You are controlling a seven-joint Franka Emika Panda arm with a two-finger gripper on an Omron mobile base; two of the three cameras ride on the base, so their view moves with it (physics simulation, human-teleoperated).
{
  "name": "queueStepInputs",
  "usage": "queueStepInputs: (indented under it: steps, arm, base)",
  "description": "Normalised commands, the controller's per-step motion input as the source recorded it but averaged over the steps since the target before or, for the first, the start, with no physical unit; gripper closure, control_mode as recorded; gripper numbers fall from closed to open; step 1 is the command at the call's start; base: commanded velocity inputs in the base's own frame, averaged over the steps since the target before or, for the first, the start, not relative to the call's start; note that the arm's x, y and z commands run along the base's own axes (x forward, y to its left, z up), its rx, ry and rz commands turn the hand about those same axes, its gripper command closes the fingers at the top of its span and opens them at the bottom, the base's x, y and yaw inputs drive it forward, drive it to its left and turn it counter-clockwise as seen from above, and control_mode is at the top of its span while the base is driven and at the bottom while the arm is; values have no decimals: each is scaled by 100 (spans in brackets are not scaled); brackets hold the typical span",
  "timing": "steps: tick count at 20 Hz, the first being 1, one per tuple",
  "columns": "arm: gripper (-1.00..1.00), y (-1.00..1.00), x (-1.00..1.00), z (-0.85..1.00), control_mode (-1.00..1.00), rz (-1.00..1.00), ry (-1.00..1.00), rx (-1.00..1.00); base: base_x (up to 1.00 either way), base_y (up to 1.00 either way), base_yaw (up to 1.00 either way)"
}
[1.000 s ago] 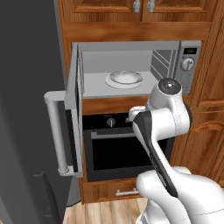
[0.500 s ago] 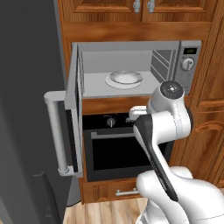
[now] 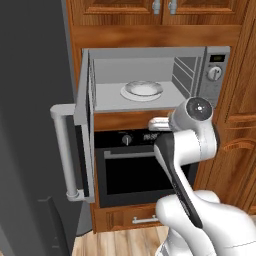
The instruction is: Transport the chicken drumstick from the fridge to the microwave and turn on the microwave.
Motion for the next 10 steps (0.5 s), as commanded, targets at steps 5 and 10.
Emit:
queueStepInputs:
  steps: [5,10]
  arm:
    - [100,-2,46,16,-100,0,3,0]
    - [100,0,57,6,-100,4,4,3]
  base:
    - [0,0,0]
    - [0,0,0]
